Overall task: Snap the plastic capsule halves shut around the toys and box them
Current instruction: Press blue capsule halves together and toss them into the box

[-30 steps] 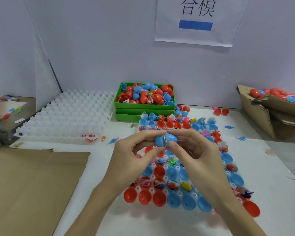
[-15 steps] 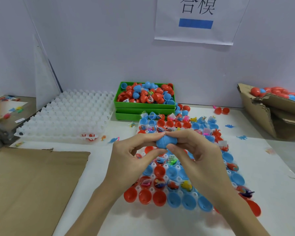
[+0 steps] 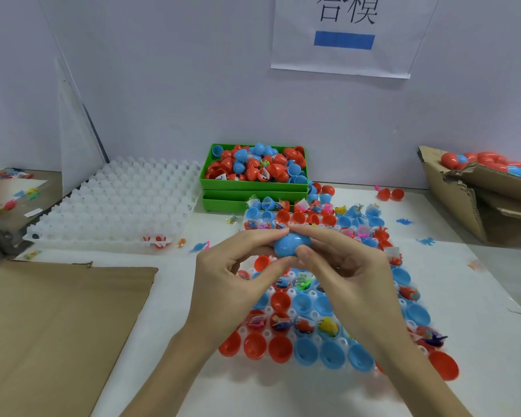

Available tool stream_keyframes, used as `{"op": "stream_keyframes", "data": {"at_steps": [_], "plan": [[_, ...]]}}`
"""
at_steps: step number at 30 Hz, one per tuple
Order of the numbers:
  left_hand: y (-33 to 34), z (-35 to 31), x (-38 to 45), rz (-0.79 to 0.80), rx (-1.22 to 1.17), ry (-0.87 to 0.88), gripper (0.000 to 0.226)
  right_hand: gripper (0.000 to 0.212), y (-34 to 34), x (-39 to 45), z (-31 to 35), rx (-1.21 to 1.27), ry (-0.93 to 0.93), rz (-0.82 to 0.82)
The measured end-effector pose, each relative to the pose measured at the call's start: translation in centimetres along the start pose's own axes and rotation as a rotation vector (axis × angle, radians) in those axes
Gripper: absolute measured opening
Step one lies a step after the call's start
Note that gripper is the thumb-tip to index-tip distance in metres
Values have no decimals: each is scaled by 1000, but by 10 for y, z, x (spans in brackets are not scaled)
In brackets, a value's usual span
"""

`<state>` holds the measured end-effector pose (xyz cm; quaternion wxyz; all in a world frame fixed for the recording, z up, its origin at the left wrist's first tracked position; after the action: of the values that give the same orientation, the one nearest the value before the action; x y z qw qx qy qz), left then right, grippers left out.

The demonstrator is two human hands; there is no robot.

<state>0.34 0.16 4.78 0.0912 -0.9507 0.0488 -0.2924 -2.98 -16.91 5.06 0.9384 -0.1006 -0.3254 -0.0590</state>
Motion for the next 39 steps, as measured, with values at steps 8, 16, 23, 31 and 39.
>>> {"op": "stream_keyframes", "data": {"at_steps": [8, 16, 23, 31, 39], "plan": [[1, -4, -3, -36, 108, 62, 36, 52, 12, -9, 3, -125, 16, -56], [4, -15, -11, -160, 282, 212, 36, 32, 16, -9, 8, -268, -40, -79], [3, -17, -11, -156, 239, 205, 38, 42, 17, -10, 8, -225, -47, -64], [5, -8, 0, 117, 6, -28, 38, 39, 25, -8, -1, 440, 223, 223], [7, -18, 1, 200, -85, 0, 35, 45, 42, -12, 6, 1001, 324, 351]]}}
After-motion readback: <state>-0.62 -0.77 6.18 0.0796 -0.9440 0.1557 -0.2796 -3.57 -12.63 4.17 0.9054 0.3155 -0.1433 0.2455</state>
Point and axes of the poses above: each hand's wrist, its own x-axis towards the middle knuckle, its own y-axis out of the palm, z = x × y, the point moved 7 cm from there along x, towards the middle knuckle, and after that the axes turned 9 degrees about -y, right-handed, at the moved point
